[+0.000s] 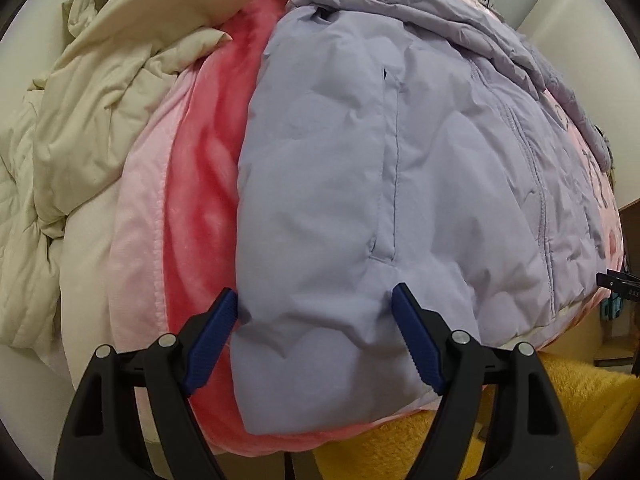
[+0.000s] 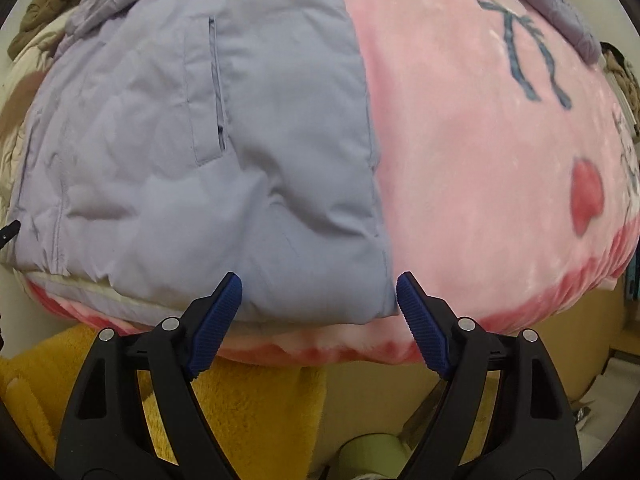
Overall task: Fold large clothes
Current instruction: 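Pinch the lavender jacket hem edge with both grippers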
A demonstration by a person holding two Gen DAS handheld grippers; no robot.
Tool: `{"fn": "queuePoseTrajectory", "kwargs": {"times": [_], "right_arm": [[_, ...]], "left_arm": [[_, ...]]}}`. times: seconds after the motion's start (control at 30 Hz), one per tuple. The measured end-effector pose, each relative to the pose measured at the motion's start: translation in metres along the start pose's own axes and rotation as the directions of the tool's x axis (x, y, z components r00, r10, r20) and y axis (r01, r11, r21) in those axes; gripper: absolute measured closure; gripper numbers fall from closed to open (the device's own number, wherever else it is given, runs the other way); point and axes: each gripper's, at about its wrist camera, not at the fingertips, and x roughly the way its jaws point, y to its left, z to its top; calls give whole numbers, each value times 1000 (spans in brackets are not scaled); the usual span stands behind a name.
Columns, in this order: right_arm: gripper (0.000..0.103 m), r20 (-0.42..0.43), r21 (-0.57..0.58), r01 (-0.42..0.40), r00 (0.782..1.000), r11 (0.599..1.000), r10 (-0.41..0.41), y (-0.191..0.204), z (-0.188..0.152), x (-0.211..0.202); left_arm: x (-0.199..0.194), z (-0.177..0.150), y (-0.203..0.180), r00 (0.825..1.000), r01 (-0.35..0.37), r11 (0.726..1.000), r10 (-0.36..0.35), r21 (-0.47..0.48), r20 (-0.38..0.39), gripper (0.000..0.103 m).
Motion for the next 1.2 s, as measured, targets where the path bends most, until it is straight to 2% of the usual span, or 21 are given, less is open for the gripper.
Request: {"fn": "queuePoseTrajectory", "kwargs": {"times": [0.13, 0.23, 0.47, 0.57, 0.63, 0.67, 0.73, 0.8, 0.87, 0.9, 1.0, 1.03, 1.07, 1.13, 1.2], "right_arm": [[26, -15, 54, 8, 1000, 999, -8, -2, 2, 9], [25, -22, 48, 30, 999, 998, -29, 1, 8, 11], [22, -32, 55, 46, 998, 997, -44, 5, 11, 15], [17, -42, 53, 63, 997, 997, -61, 3, 16, 19], [16, -56, 55, 61, 997, 997, -58, 2, 14, 28], [18, -62, 55, 58, 997, 997, -54, 3, 13, 29], [30, -77, 54, 15, 997, 998, -11, 3, 17, 32], [39, -84, 49, 17, 996, 999, -13, 3, 19, 31], [48, -79, 25, 16, 997, 1000, -14, 7, 19, 25], [59, -73, 10, 17, 997, 1000, -17, 8, 17, 22], [81, -65, 16, -42, 997, 999, 43, 10, 18, 14], [83, -68, 14, -48, 996, 999, 49, 10, 21, 13], [85, -67, 7, -45, 997, 999, 45, 10, 23, 11], [87, -74, 6, -38, 996, 999, 39, 11, 28, 4], [88, -51, 27, -54, 997, 998, 55, 10, 29, -12]], "left_arm": [[9, -3, 4, 1000, -8, 1000, 8, -27, -13, 24], [12, -2, 7, 999, -25, 997, 21, -76, -42, 17], [12, -7, 14, 998, -26, 993, 18, -119, -62, 13], [15, -10, 19, 997, -22, 991, 11, -134, -81, 10], [22, -11, 20, 995, -17, 989, 3, -148, -96, 9], [26, -10, 22, 994, -12, 988, -6, -156, -109, 9], [32, -12, 24, 991, -5, 984, -19, -177, -134, 9], [34, -14, 24, 985, 1, 978, -37, -210, -168, 9], [34, -18, 21, 977, 5, 981, -46, -194, -208, 10], [34, -20, 15, 974, 14, 985, -52, -170, -222, 12], [31, -31, -1, 970, 15, 997, -33, -75, -240, 35], [29, -31, -1, 970, 26, 997, -44, -78, -239, 54], [27, -30, -2, 970, 34, 994, -56, -99, -237, 66], [24, -26, -3, 968, 31, 992, -60, -121, -242, 80], [15, -22, -8, 967, 20, 994, -45, -104, -250, 85]]}}
